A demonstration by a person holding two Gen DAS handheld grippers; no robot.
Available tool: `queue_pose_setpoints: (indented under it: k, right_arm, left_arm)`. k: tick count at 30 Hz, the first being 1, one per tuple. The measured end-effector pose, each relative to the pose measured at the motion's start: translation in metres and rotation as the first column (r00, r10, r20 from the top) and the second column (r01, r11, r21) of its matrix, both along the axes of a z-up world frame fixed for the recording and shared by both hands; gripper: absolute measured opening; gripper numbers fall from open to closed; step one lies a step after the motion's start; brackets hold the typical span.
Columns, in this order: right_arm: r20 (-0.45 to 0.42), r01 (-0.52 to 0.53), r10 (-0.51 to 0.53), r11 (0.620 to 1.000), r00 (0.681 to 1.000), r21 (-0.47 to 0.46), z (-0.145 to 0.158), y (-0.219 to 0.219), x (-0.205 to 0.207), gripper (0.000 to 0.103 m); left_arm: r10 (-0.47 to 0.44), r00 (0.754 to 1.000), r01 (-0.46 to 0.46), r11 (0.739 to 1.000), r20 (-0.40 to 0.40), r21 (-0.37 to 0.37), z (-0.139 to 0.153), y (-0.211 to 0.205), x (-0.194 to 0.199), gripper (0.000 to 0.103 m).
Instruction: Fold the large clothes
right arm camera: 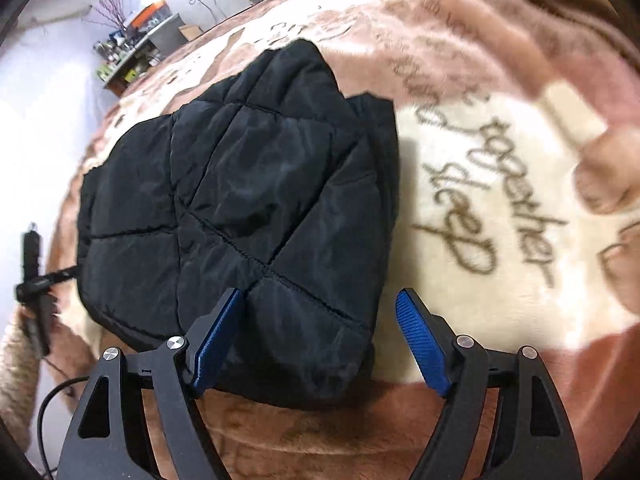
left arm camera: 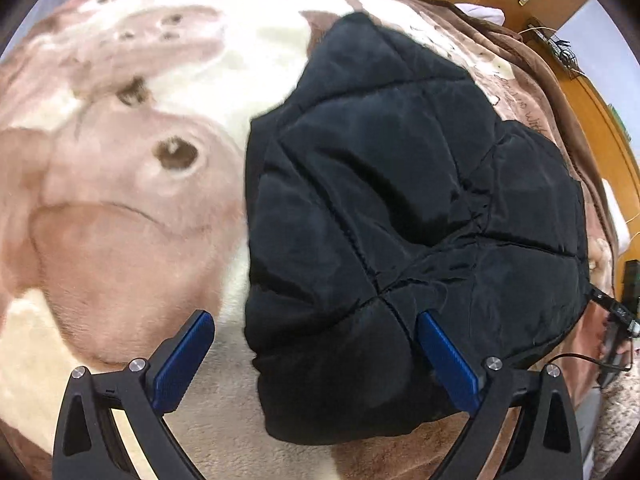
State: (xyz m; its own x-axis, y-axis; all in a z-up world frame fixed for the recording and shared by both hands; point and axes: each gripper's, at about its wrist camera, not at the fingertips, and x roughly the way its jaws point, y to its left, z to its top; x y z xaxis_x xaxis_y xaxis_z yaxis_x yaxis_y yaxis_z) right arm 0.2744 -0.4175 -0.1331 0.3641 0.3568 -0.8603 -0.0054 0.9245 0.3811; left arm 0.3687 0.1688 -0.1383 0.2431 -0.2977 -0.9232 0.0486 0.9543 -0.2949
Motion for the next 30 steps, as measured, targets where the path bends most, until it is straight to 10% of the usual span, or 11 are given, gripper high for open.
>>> queue_pose_setpoints:
  k: [12, 21, 30]
  right_arm:
    - [-0.086, -0.068, 0.085, 0.981, 0.993, 0.184, -0.052, 0.001, 0.033, 0.101]
    - [-0.122, -0.139, 0.15, 0.986, 0.981, 0.095, -0.059, 0.019, 0.052, 0.101]
    - [-0.059, -0.173, 0.166, 0.973, 0.984, -0.155, -0.03, 0.057, 0.04, 0.068]
  left_arm:
    - [-0.03, 0.996, 0.024, 0.997, -0.079, -0.079, -0.042, -0.02, 0.035, 0.103]
    - [-0.021, 0.994, 0.015, 0.998, -0.108, -0.056, -0.062, -0.042, 0.05, 0.103]
    - [-0.017, 0.996, 0.026, 0.994, -0.087, 0.102, -0.062, -0.082, 0.057, 0.101]
